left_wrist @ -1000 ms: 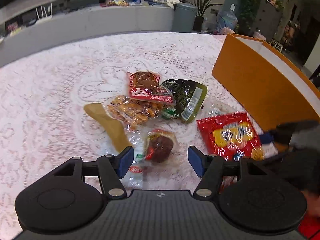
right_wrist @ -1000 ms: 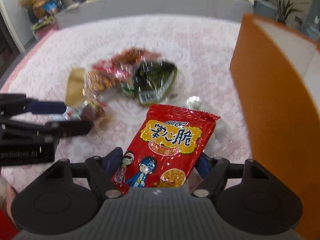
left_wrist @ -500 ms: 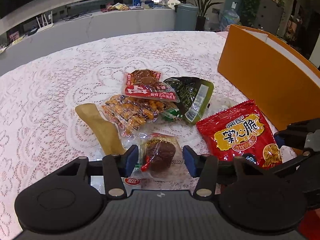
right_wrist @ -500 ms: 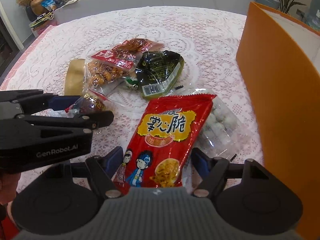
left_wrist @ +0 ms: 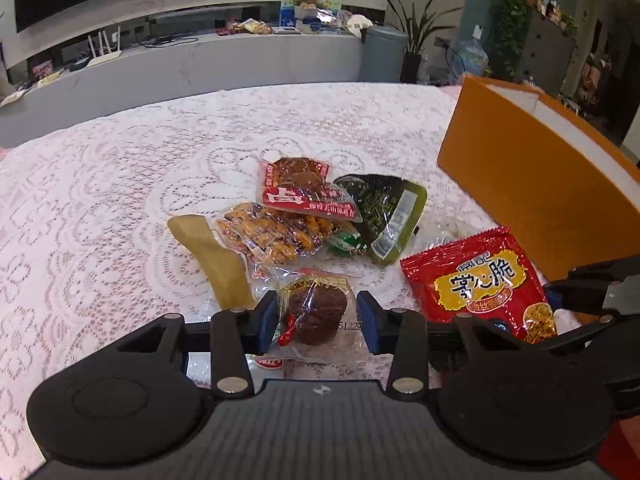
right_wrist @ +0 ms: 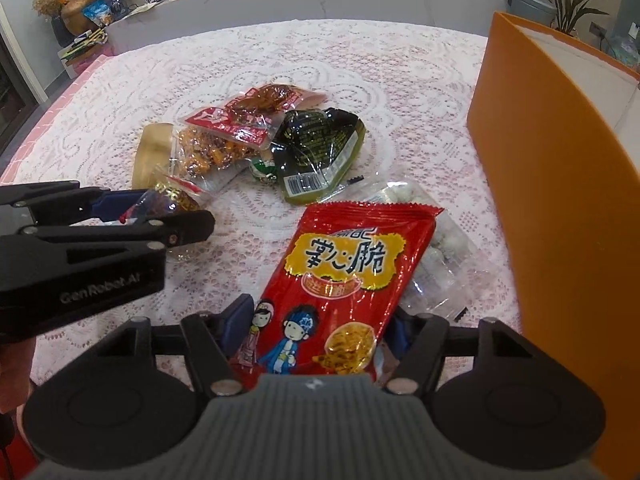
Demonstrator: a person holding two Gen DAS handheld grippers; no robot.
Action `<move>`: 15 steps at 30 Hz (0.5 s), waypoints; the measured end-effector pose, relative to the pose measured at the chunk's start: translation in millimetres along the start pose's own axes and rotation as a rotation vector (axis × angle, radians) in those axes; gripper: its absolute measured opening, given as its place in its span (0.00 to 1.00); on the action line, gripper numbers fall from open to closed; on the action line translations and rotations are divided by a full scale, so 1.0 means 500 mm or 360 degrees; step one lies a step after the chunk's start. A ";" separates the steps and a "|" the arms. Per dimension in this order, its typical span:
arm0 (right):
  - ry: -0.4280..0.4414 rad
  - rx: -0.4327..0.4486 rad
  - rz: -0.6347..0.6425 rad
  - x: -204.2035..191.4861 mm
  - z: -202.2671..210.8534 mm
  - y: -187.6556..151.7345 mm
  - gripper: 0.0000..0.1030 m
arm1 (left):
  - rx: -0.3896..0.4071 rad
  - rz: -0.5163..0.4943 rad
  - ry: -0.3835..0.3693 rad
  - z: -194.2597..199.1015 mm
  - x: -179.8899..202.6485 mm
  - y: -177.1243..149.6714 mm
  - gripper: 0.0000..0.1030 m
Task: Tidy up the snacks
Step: 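Grasp the red-and-yellow chip bag with right tool while left tool grasps wrapped dried meat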
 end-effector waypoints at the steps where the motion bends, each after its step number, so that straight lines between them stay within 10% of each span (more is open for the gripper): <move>1: 0.0010 0.0007 0.0000 0.000 0.005 0.000 0.63 | 0.0004 0.0020 -0.0013 0.006 0.001 0.000 0.46; 15: 0.0133 0.0143 -0.0003 0.012 0.116 0.009 0.63 | 0.0020 0.0196 -0.0031 0.091 0.014 0.001 0.46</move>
Point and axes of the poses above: each gripper's, at about its wrist camera, not at the fingertips, and z roughly against the way its jaws point, x to its right, y to its top, the point moved 10 cm from there along -z, roughly the way its jaws point, and after that the axes turned 5 degrees about -x, right-handed, at the moved point
